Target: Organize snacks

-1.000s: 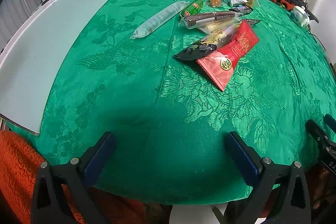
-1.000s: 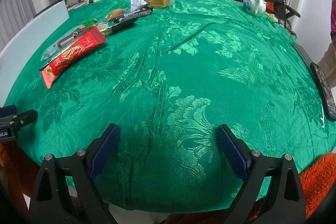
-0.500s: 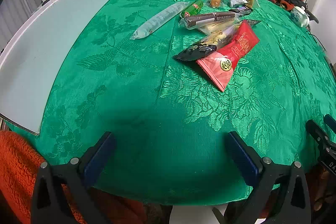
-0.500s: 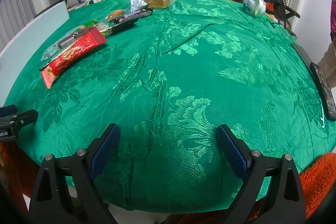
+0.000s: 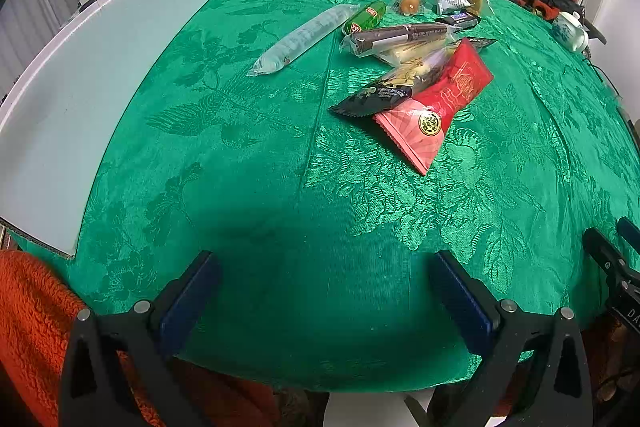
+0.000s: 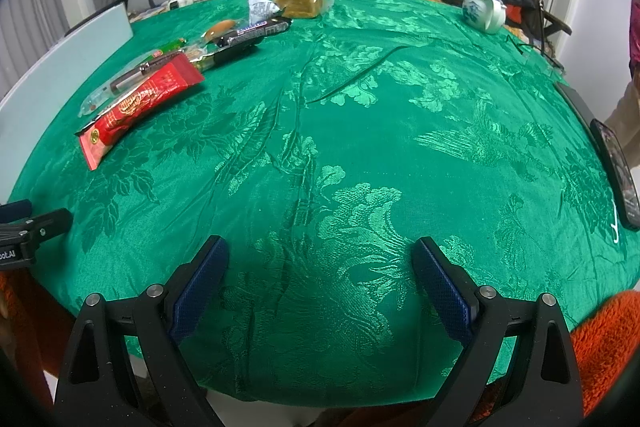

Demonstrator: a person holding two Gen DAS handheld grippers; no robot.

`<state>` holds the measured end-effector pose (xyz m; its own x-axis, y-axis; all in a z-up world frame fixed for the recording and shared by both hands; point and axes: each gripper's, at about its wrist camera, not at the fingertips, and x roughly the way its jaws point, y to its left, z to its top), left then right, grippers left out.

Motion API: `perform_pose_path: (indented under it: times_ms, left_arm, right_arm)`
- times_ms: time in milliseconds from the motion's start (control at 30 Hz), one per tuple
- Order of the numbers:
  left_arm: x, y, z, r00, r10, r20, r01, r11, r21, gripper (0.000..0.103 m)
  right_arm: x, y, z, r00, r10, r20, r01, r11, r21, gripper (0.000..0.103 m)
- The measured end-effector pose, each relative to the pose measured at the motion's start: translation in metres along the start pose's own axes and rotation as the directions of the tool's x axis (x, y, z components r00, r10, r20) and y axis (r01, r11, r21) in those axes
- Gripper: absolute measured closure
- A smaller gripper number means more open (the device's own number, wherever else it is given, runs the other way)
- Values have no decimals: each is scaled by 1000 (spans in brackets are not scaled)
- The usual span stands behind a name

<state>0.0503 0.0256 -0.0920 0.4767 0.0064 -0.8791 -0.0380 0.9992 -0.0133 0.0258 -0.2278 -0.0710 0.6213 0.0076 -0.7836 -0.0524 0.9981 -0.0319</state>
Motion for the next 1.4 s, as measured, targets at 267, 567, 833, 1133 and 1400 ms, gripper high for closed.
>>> perform_pose_path:
  times_ms: [267, 567, 833, 1133, 1400]
  left_arm:
    - [-1, 1, -1, 1000, -6, 7, 6, 1000, 8, 0]
    - [-1, 1, -4, 1000, -4, 30, 4, 1000, 2, 0]
    - [-1, 1, -3, 1000, -3, 30, 3, 1000, -3, 0]
    - [3, 1, 3, 999, 11, 33, -10, 1000, -25, 0]
    - [3, 3, 3, 999, 3, 44, -3, 1000, -13, 0]
  right_arm:
    - [-12, -16, 25, 999, 3, 35, -6, 997, 72, 9]
    - [103, -88, 157, 993, -63, -97, 71, 994, 82, 9]
    - [119, -94, 158, 997, -76, -18, 77, 992, 98, 6]
    - [119, -94, 159, 997, -76, -19, 78, 992, 98, 6]
    - [119, -94, 159, 997, -76, -19, 77, 992, 98, 6]
